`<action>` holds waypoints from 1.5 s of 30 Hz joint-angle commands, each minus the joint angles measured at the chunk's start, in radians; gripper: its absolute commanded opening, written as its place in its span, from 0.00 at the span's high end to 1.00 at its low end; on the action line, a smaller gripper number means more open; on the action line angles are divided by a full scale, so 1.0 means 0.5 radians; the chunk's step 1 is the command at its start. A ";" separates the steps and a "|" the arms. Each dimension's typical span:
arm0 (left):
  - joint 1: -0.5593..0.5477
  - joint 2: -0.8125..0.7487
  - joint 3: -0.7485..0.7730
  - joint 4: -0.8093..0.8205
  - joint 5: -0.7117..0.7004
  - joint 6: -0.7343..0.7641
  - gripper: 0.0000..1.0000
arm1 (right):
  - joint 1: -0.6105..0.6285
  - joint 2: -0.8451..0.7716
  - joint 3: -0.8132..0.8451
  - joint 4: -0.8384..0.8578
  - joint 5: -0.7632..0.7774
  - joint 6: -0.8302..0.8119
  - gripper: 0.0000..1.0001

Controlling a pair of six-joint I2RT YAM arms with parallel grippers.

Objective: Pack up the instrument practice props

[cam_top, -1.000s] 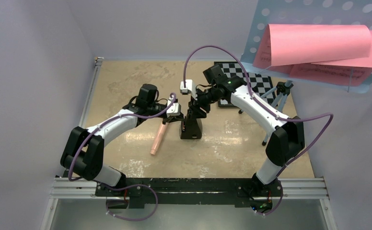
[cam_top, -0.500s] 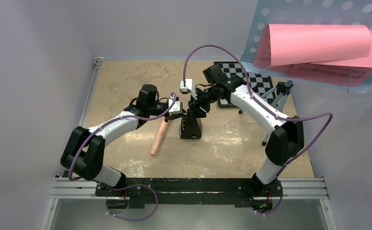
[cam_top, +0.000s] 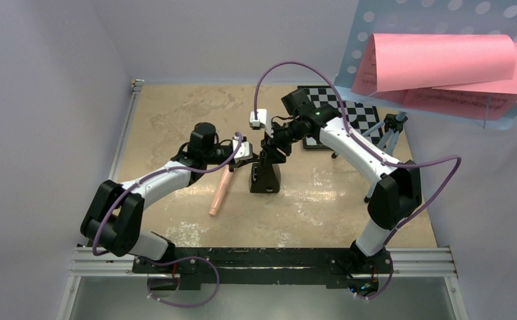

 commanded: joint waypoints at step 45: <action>-0.037 -0.013 -0.023 0.357 -0.109 -0.323 1.00 | 0.062 0.155 0.033 -0.087 -0.015 0.034 1.00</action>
